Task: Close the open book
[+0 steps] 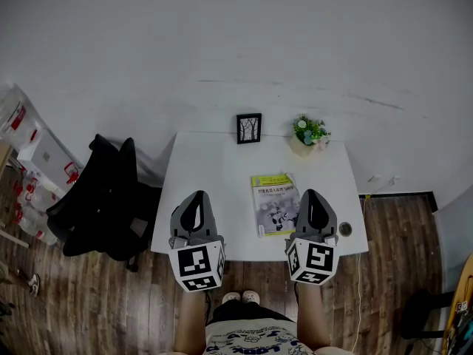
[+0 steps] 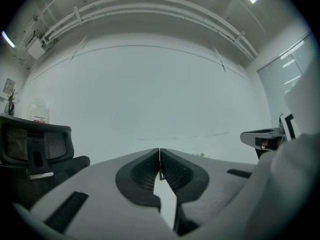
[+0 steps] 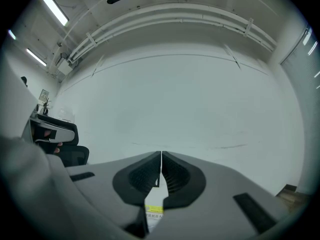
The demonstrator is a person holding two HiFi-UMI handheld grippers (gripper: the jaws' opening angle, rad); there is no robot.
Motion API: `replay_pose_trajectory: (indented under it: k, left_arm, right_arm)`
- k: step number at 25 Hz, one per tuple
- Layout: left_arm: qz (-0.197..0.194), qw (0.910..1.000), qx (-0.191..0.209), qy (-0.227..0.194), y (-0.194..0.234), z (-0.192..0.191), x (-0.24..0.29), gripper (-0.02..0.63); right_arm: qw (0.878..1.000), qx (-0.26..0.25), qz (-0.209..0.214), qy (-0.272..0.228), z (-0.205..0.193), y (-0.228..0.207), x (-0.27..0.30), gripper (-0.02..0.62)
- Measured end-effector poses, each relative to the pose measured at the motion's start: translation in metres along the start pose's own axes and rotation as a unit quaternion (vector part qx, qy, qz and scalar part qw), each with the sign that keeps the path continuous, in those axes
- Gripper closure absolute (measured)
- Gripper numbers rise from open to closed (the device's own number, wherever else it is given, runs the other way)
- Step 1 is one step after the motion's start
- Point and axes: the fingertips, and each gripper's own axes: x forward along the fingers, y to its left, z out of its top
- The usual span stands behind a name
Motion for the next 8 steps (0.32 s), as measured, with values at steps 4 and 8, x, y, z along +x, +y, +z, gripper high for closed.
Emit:
replay_pose_trajectory:
  k: [4,8]
  left_arm:
    - [-0.001,1.0,0.0,0.0,0.0003,-0.0002,0.0002,0.583]
    - [-0.001,1.0,0.0,-0.002,0.0,0.0012,0.0014,0.583]
  right_arm:
    - [1.0,0.002,-0.001,-0.001,0.0007,-0.0005,0.0002,0.563]
    - [1.0,0.002,-0.002,-0.002,0.002,-0.0019,0.0006,0.563]
